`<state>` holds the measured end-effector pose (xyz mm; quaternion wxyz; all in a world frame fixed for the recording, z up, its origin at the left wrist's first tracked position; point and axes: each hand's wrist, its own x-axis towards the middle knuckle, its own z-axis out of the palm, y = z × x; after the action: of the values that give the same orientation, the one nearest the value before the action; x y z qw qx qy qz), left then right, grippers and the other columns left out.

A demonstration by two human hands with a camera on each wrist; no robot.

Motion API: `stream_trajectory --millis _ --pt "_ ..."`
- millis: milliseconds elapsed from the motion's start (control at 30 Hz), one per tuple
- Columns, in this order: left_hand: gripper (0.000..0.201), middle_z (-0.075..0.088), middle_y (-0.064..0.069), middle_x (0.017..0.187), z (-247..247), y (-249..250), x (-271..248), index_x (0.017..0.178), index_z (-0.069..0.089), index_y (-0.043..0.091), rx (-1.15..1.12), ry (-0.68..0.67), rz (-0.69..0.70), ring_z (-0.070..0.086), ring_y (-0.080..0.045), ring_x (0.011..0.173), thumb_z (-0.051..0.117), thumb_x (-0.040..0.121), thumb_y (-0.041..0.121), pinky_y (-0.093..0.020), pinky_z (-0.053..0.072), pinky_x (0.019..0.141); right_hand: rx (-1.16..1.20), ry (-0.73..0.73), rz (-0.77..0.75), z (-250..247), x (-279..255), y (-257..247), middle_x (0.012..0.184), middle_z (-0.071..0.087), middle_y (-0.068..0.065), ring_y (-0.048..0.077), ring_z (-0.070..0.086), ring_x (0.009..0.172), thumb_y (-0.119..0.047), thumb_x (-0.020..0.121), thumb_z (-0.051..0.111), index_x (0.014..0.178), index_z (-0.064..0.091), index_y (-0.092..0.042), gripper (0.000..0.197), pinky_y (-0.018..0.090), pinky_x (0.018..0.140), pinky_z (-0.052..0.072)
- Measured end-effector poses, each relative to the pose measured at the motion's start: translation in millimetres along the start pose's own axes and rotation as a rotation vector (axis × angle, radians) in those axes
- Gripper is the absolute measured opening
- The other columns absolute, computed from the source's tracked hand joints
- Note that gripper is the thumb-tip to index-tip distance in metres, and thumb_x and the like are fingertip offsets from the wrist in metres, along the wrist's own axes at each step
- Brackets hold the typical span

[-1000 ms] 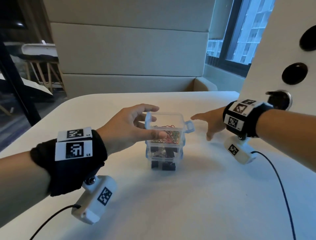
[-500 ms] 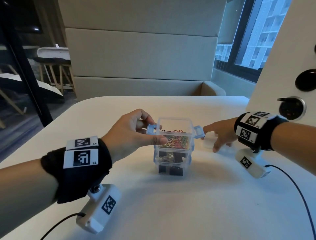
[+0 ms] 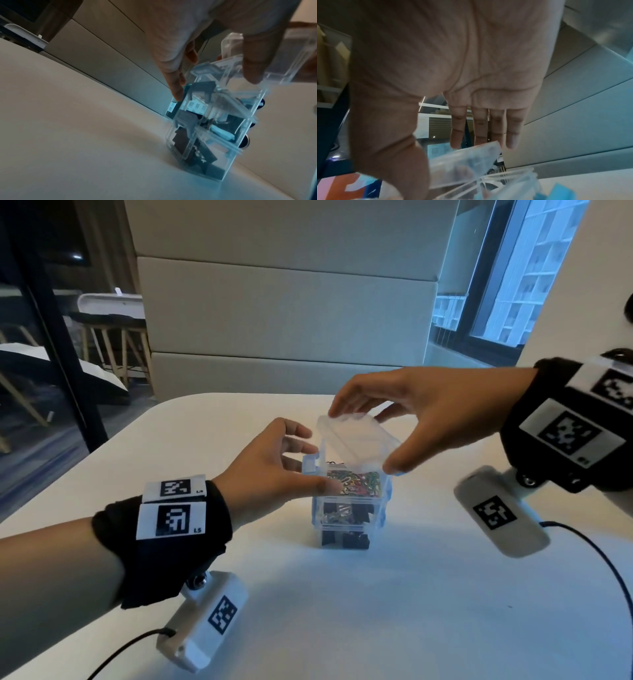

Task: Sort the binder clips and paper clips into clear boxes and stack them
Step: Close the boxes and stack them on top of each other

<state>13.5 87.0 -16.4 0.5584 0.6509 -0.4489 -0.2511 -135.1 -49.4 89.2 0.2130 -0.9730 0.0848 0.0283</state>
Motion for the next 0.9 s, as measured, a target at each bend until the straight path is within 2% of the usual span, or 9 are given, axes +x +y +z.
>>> stream_trajectory --millis 167,300,400,467,533,667,733,800,900 --pt "0.074 0.063 -0.005 0.124 -10.3 18.5 2.9 0.13 0.051 0.014 -0.054 -0.093 0.041 0.065 -0.024 0.099 0.072 0.059 0.009 -0.038 0.053 0.088 -0.008 -0.093 -0.011 8.6 9.0 -2.1 0.13 0.056 -0.015 0.0 0.043 0.13 -0.009 0.06 0.059 0.103 0.061 -0.04 0.053 0.033 0.114 0.034" --pt "0.07 0.065 0.001 0.124 -11.8 23.0 4.1 0.136 0.05 0.012 0.013 -0.109 0.046 0.065 -0.023 0.107 0.074 0.072 -0.006 -0.039 0.053 0.093 -0.035 -0.034 0.019 10.3 8.9 0.7 0.133 0.056 -0.019 0.002 0.046 0.129 -0.004 0.069 0.054 0.094 0.067 -0.039 0.045 0.035 0.11 0.041" --pt "0.064 0.066 0.004 0.118 -11.6 21.6 5.2 0.131 0.055 0.019 0.088 -0.083 0.08 0.065 -0.023 0.104 0.076 0.073 0.001 -0.04 0.055 0.091 -0.076 0.088 0.084 13.2 3.6 -0.4 0.12 0.062 -0.019 0.003 0.057 0.112 -0.035 0.066 0.063 0.09 0.068 -0.04 0.025 0.037 0.1 0.049" --pt "0.059 0.067 0.005 0.116 -11.1 20.8 6.2 0.125 0.059 0.023 0.12 -0.076 0.101 0.065 -0.021 0.102 0.078 0.072 0.005 -0.04 0.056 0.09 -0.11 0.145 0.131 16.8 0.3 -2.3 0.104 0.063 -0.02 0.004 0.059 0.102 -0.055 0.061 0.075 0.09 0.066 -0.039 0.034 0.034 0.092 0.052" --pt "0.055 0.067 0.008 0.117 -10.1 20.2 7.2 0.12 0.062 0.024 0.135 -0.087 0.115 0.064 -0.017 0.103 0.08 0.071 0.008 -0.04 0.056 0.09 -0.126 0.162 0.14 20.5 -1.4 -5.6 0.098 0.061 -0.024 0.004 0.059 0.101 -0.058 0.059 0.077 0.091 0.065 -0.037 0.04 0.031 0.089 0.053" --pt "0.05 0.068 0.013 0.114 -8.4 20.6 8.8 0.116 0.066 0.031 0.172 -0.134 0.128 0.062 -0.012 0.105 0.08 0.072 0.013 -0.037 0.055 0.091 -0.151 0.209 0.168 19.4 -0.9 -8.9 0.097 0.067 -0.018 0.004 0.063 0.098 -0.061 0.061 0.064 0.093 0.07 -0.03 0.044 0.035 0.093 0.052" --pt "0.039 0.066 0.014 0.118 -7.8 21.2 8.4 0.106 0.071 0.029 0.19 -0.142 0.15 0.062 -0.011 0.106 0.082 0.07 0.018 -0.038 0.055 0.092 -0.149 0.213 0.167 19.9 -0.9 -10.3 0.095 0.07 -0.016 0.004 0.064 0.096 -0.072 0.06 0.06 0.092 0.073 -0.029 0.055 0.035 0.092 0.051" --pt "0.03 0.064 0.015 0.121 -7.1 20.8 8.2 0.096 0.073 0.026 0.223 -0.129 0.16 0.063 -0.008 0.106 0.083 0.068 0.025 -0.039 0.055 0.091 -0.144 0.191 0.168 21.7 -2.4 -11.5 0.095 0.07 -0.017 0.001 0.063 0.095 -0.082 0.054 0.054 0.092 0.073 -0.032 0.066 0.033 0.091 0.051" --pt "0.025 0.066 0.011 0.117 -6.2 19.2 8.6 0.089 0.073 0.023 0.238 -0.083 0.162 0.064 -0.009 0.104 0.082 0.066 0.028 -0.042 0.054 0.091 -0.185 0.204 0.177 25.8 -4.5 -12.2 0.102 0.065 -0.019 0.002 0.057 0.101 -0.077 0.059 0.062 0.1 0.071 -0.04 0.055 0.029 0.09 0.048"
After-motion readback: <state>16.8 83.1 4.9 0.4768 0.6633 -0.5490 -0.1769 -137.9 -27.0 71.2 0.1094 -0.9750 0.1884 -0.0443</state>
